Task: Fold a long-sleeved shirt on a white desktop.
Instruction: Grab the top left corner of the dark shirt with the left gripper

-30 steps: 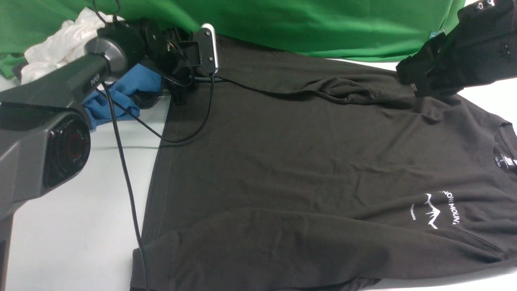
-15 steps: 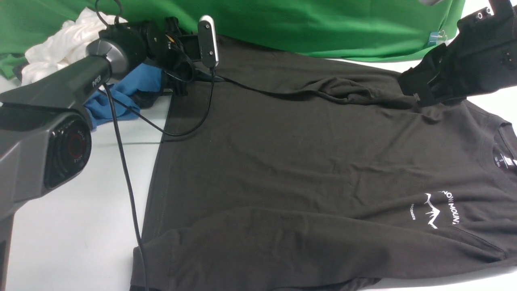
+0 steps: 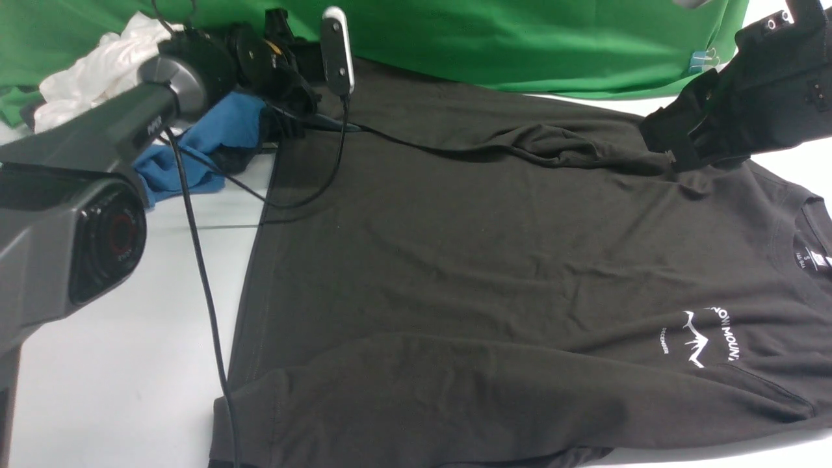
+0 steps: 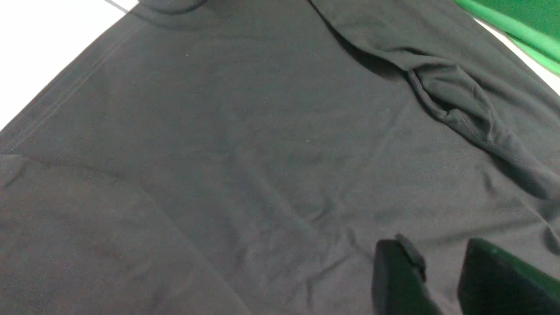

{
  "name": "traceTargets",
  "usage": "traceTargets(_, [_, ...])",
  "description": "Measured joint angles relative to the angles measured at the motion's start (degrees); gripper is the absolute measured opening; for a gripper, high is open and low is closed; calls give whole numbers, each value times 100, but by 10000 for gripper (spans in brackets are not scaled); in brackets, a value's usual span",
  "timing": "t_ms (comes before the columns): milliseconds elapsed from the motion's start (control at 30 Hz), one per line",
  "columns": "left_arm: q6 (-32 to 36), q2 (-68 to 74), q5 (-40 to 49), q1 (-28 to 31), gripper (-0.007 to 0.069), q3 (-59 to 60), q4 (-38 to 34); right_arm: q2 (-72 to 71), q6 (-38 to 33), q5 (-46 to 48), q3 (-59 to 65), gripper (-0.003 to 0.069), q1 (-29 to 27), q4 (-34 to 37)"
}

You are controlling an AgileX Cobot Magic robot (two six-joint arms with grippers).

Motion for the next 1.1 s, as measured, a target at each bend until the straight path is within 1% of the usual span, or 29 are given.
traceTargets(300, [118,124,114,0,343,0,7,0,-18,6,0,237,0,74])
traceTargets(400, [113,129,-100,0,343,23,91,0,-18,18,0,237,0,89])
traceTargets(600, [136,129,-860,0,343,341,126,0,-35,128,0,237,0,140])
traceTargets(700, [225,129,-979,0,337,454,126,0,-35,182,0,237,0,177])
traceTargets(767, [251,129,-1040,0,318,460,126,0,-40,191,0,237,0,206])
traceTargets(833, [258,129,-1204,0,254,461,139,0,-54,196,0,237,0,222])
traceTargets(867, [258,129,-1214,0,248,461,140,0,-54,196,0,237,0,222])
traceTargets(967, [60,129,-1280,0,92,472,150,0,-58,203,0,237,0,234])
traceTargets(1000, [38,129,-1280,0,92,472,150,0,-58,202,0,237,0,234])
traceTargets(1033, [-78,129,-1265,-18,40,472,150,0,-58,206,0,237,0,236])
traceTargets(1100, [-156,90,-1145,-53,24,479,150,0,-58,209,0,237,0,246])
